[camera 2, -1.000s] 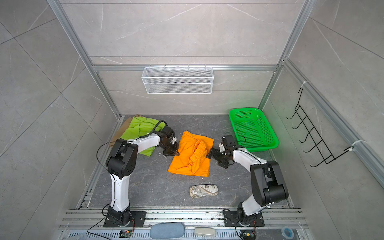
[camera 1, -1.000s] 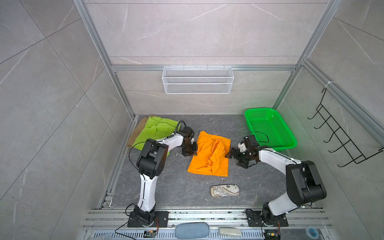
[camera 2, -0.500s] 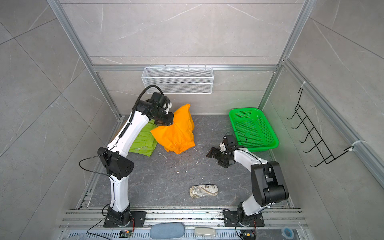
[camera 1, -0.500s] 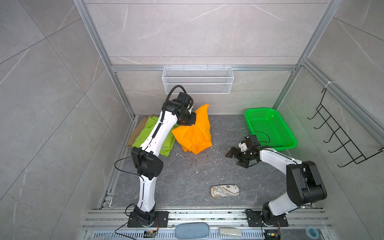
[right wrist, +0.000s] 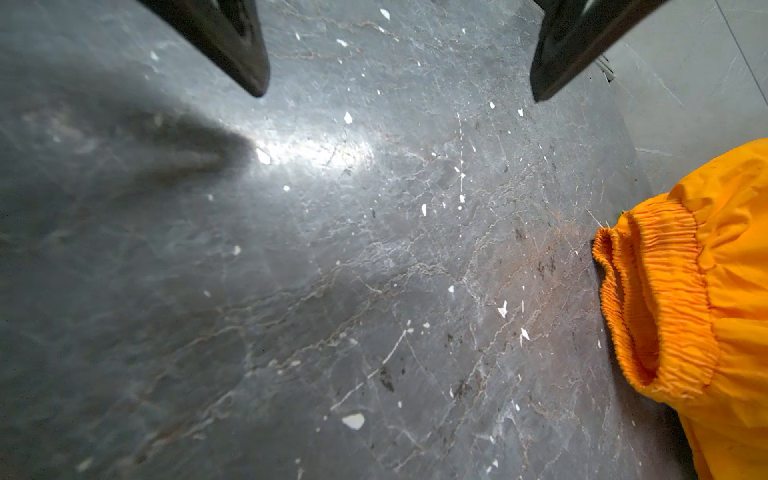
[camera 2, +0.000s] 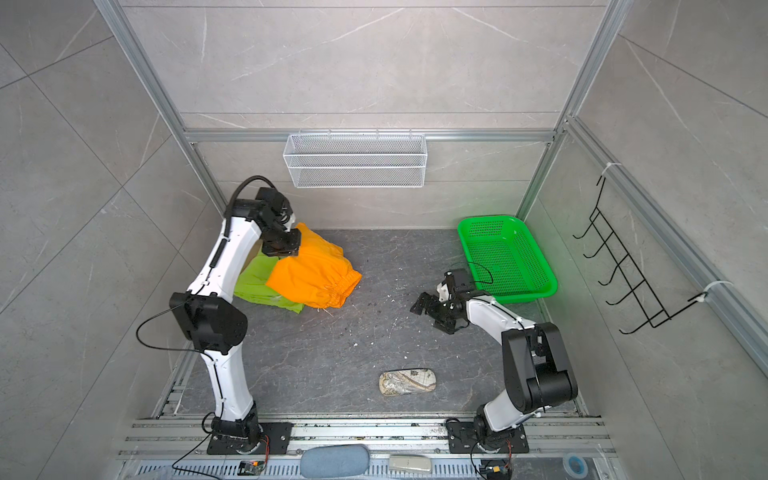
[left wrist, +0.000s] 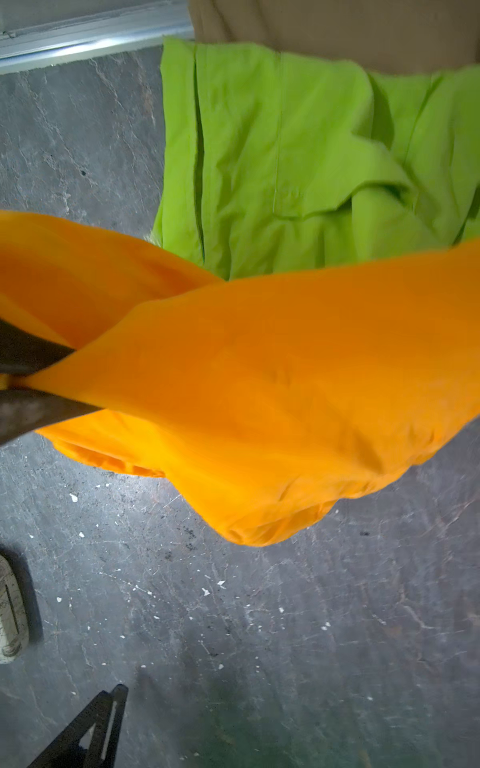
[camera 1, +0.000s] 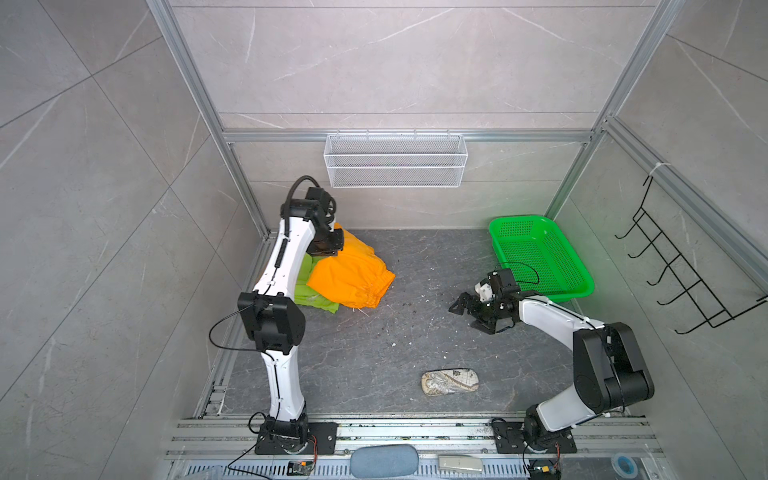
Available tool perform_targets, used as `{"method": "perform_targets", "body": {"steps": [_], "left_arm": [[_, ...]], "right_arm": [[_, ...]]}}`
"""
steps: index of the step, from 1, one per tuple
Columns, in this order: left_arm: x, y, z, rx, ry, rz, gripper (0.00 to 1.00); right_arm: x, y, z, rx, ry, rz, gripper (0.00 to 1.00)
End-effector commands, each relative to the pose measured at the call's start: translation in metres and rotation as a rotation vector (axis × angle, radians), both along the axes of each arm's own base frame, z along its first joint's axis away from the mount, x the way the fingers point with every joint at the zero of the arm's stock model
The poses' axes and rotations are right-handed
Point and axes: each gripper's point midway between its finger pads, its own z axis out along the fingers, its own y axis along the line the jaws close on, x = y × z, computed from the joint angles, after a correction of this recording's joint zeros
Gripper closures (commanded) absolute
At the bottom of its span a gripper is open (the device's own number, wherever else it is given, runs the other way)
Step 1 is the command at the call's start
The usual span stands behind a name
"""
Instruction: Fold and stack the shorts
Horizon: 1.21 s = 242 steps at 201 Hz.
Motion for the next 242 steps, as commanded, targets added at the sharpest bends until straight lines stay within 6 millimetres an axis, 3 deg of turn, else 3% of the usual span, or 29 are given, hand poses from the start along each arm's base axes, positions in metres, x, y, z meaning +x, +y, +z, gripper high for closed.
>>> {"method": "perform_targets", "body": {"steps": [1,12,33,70,86,90,95,98,114,133,136,153,160,172,188,205,226,242], "left_arm": [[0.019,0.058,0.023,-0.080,-0.147,0.088,1.00],[0.027,0.076,0.007,-0.130,-0.138,0.113,1.00],[0.038,0.103,-0.026,-0.185,-0.075,0.160,0.84],[0.048,0.149,-0.088,-0.022,0.026,0.271,0.68],[0.042,0.167,-0.096,0.069,0.050,0.324,0.43],[0.041,0.168,-0.095,0.079,0.043,0.330,0.33],[0.040,0.172,-0.090,0.095,0.016,0.341,0.05],[0.039,0.174,-0.087,0.107,0.001,0.347,0.01],[0.036,0.181,-0.060,0.166,-0.131,0.357,0.00],[0.025,0.178,-0.015,0.181,-0.335,0.353,0.00],[0.025,0.178,-0.001,0.185,-0.385,0.358,0.00],[0.004,0.169,0.032,0.171,-0.580,0.356,0.00],[-0.009,0.165,0.036,0.161,-0.637,0.363,0.00],[-0.029,0.153,0.025,0.108,-0.697,0.365,0.00],[-0.056,0.138,-0.017,0.067,-0.675,0.408,0.00],[-0.082,0.130,-0.060,0.160,-0.662,0.469,0.00],[-0.098,0.121,-0.100,0.192,-0.678,0.461,0.00],[-0.105,0.109,-0.118,0.202,-0.764,0.392,0.01]], "right_arm": [[0.009,0.001,0.021,-0.013,-0.081,0.023,0.01],[0.008,0.000,0.023,-0.022,-0.086,0.028,0.01],[0.005,-0.002,0.021,-0.040,-0.078,0.032,0.01],[-0.001,-0.014,0.026,-0.102,-0.091,0.022,0.01],[-0.001,-0.046,0.035,-0.260,-0.129,-0.045,0.01],[0.000,-0.057,0.036,-0.310,-0.137,-0.072,0.01],[0.001,-0.071,0.039,-0.372,-0.146,-0.106,0.01],[0.001,-0.079,0.041,-0.412,-0.153,-0.126,0.01],[0.005,-0.114,0.049,-0.582,-0.204,-0.200,0.01],[0.011,-0.139,0.056,-0.730,-0.290,-0.230,0.01],[0.011,-0.144,0.055,-0.754,-0.299,-0.235,0.01],[0.011,-0.169,0.052,-0.903,-0.343,-0.295,0.01],[0.012,-0.174,0.050,-0.940,-0.369,-0.301,0.01],[0.011,-0.179,0.045,-0.960,-0.413,-0.331,0.01],[0.013,-0.181,0.042,-0.973,-0.507,-0.378,0.01],[0.011,-0.182,0.040,-0.991,-0.629,-0.411,0.01],[0.014,-0.169,0.054,-0.952,-0.793,-0.367,0.01],[0.017,-0.158,0.060,-0.908,-0.894,-0.335,0.01]]}}
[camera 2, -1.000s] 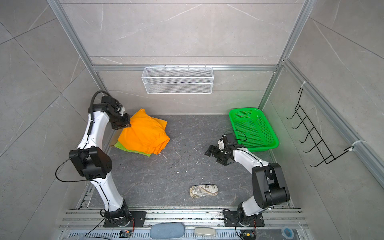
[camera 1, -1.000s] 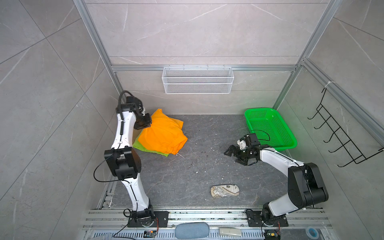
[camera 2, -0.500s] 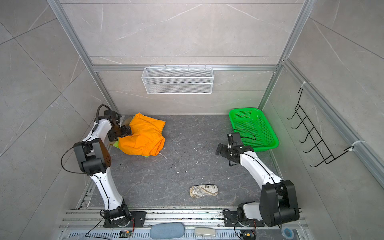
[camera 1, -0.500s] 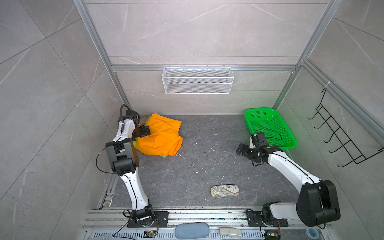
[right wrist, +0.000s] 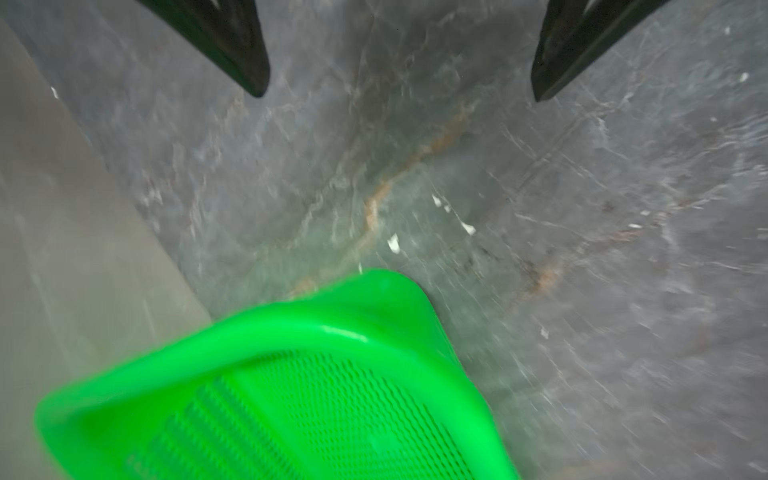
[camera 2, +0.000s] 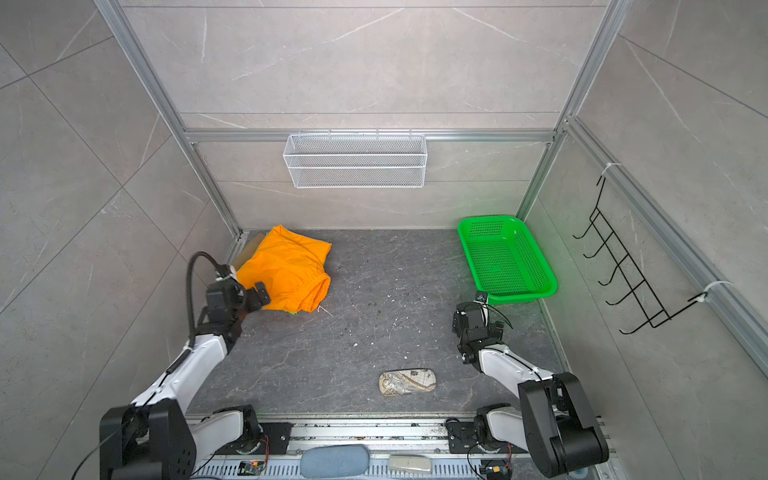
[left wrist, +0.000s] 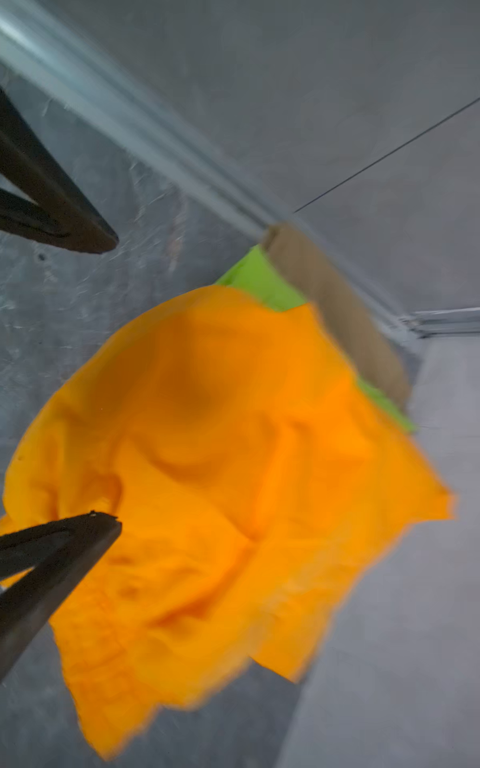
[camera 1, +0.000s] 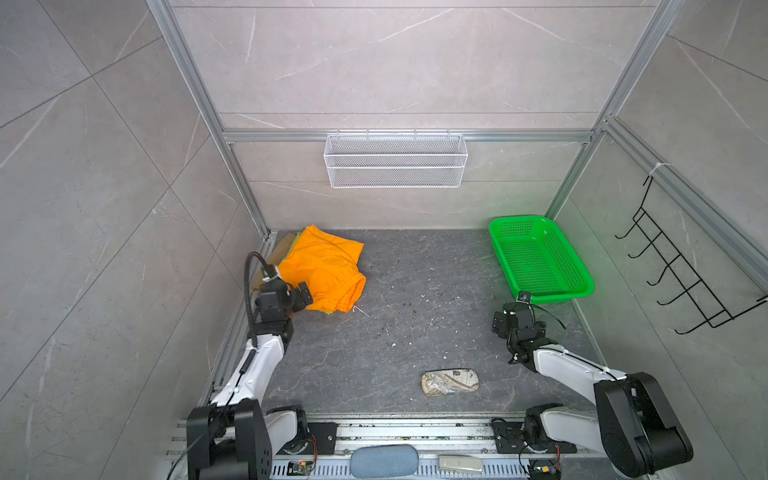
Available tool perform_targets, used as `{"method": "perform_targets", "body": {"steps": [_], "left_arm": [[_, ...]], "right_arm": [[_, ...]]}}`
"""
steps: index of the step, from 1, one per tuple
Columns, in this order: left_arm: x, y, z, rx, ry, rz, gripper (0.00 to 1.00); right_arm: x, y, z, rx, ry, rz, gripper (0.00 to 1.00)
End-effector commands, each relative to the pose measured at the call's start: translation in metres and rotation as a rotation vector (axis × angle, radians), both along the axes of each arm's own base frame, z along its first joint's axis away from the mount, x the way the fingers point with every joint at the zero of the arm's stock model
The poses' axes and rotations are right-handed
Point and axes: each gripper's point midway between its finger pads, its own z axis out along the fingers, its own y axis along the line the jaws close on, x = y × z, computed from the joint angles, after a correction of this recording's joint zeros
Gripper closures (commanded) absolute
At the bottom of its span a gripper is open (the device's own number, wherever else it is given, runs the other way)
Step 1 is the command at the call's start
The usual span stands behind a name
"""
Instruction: Fold and stack the shorts
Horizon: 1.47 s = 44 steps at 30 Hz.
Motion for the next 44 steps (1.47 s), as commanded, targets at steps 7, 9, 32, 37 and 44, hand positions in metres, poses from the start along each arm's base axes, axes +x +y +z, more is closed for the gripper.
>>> {"method": "perform_targets", "body": {"steps": [7,9,32,37,44], "left_arm": [[0.017,-0.007,0.018,0.160,-0.271,-0.083,0.00],[0.023,-0.016,0.012,0.169,-0.229,-0.133,0.00],[0.041,-0.011,-0.016,0.163,-0.213,-0.157,0.00],[0.041,-0.012,-0.016,0.164,-0.214,-0.158,0.00],[0.041,-0.011,-0.016,0.164,-0.212,-0.158,0.00]], "right_arm": [[0.052,0.032,0.053,-0.016,-0.405,0.195,0.01],[0.054,0.031,0.049,-0.017,-0.473,0.215,0.01],[0.069,0.024,0.033,0.033,-0.334,0.185,0.01],[0.069,0.024,0.033,0.034,-0.332,0.186,0.01],[0.072,0.023,0.031,0.060,-0.320,0.202,0.01]]}}
